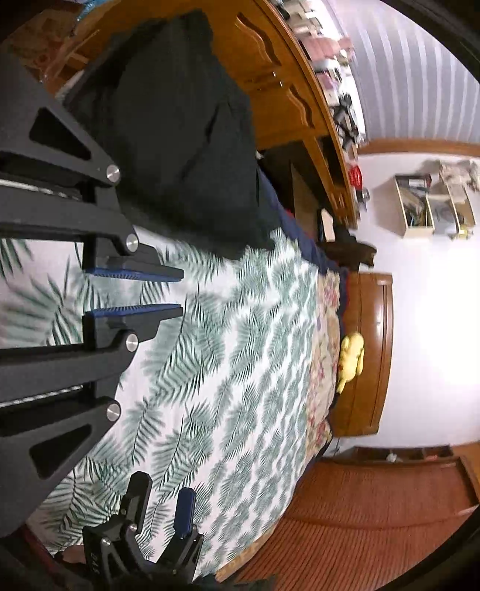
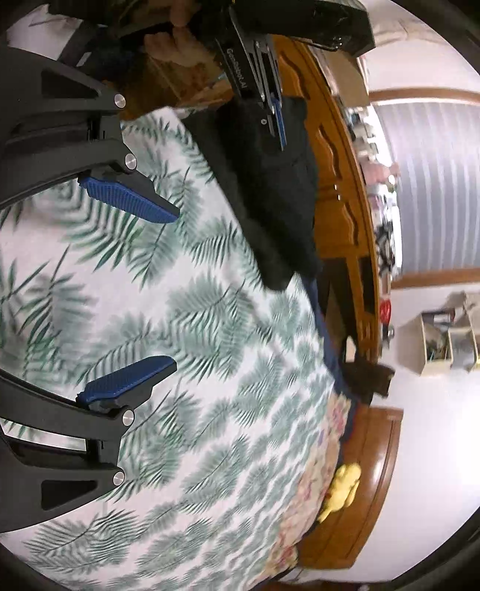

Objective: Fold large clothes

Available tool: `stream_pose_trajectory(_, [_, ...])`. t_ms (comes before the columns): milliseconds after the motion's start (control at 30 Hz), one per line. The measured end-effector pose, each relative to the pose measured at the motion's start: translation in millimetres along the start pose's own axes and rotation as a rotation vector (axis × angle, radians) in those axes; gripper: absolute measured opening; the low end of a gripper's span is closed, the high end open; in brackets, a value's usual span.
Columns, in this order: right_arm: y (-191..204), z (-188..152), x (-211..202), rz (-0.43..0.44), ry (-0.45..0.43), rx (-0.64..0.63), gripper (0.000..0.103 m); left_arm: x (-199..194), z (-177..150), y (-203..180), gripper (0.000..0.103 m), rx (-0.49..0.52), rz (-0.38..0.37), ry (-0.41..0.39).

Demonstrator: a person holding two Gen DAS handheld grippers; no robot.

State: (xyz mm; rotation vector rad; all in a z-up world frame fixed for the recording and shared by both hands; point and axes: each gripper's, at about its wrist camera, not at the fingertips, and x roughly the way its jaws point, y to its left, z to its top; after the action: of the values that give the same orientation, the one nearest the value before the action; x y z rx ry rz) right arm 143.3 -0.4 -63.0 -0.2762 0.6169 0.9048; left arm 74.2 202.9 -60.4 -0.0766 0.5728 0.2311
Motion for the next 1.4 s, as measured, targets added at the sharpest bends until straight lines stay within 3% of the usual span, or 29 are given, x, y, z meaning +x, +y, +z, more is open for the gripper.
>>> stream_pose_trajectory(100, [-23, -15, -15, -0.049, -0.008, 0.031, 0.077, 9, 1, -29, 0.011, 0.017, -0.040, 0.016])
stream_pose_trajectory(333, [-72, -52, -54, -0.137, -0.022, 0.143, 0.089, 25, -4, -94, 0.011, 0.055, -0.107, 0.049])
stream_pose_trajectory(733, [-116, -96, -126, -0.313, -0.043, 0.294, 0.091, 8, -9, -172, 0.011, 0.109, -0.217, 0.074])
stream_pose_trajectory(1133, [-101, -76, -223, -0.412, -0.176, 0.294, 0.091, -61, 17, -199, 0.012, 0.112, -0.268, -0.015])
stream_pose_trajectory(1400, [-79, -58, -257, -0.432, -0.244, 0.270, 0.091, -111, 35, -199, 0.012, 0.114, -0.273, -0.079])
